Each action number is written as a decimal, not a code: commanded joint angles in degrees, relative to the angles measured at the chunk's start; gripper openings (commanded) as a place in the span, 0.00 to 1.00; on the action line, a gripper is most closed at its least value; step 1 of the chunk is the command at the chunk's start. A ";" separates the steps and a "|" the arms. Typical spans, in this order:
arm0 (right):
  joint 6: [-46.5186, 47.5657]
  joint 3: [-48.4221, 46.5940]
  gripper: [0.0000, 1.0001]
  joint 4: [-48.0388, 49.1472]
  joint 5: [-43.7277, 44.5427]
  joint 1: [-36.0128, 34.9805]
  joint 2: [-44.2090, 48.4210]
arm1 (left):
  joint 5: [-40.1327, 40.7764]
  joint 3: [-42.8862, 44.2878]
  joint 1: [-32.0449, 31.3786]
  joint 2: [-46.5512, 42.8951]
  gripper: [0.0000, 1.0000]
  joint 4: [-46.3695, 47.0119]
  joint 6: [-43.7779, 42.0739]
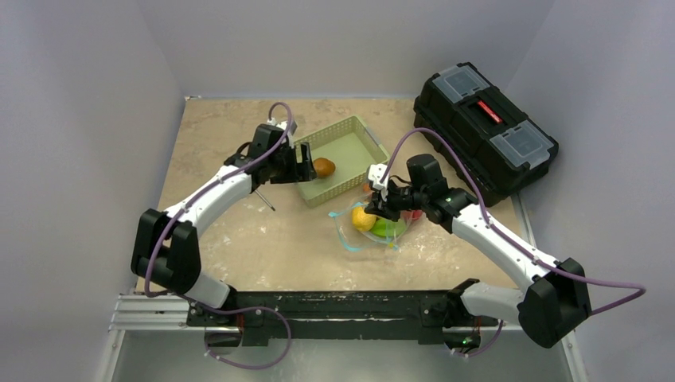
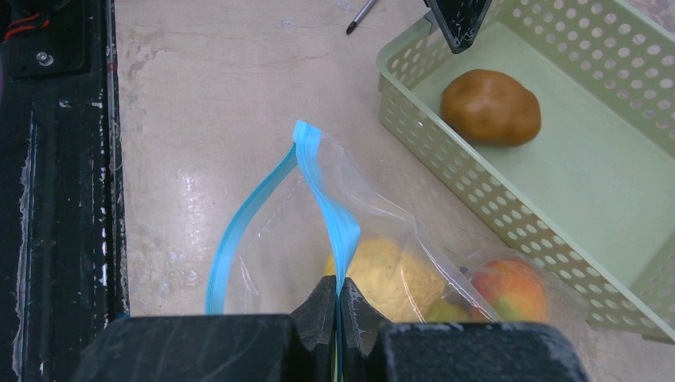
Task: Open the zip-top bag and remove the fake food
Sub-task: Place the fake vegetable in the bin.
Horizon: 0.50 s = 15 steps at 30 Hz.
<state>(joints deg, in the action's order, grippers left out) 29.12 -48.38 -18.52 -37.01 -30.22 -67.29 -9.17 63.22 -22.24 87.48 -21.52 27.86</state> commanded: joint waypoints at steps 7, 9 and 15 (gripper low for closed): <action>1.44 0.00 0.00 0.08 -1.16 0.48 0.84 | 0.24 -6.54 0.29 -18.13 0.83 4.63 -0.54; 1.54 -0.05 0.00 -0.10 -1.32 0.48 0.84 | -0.48 -9.43 0.27 -22.93 0.86 5.63 0.28; 1.88 -0.14 0.00 -0.47 -1.88 0.49 0.84 | -3.13 -18.18 0.32 -33.30 1.00 8.95 4.21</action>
<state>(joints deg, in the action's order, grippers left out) 29.76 -48.38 -19.07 -37.15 -30.02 -67.29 -9.87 49.15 -22.24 58.06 -16.40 28.97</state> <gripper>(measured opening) 0.003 0.989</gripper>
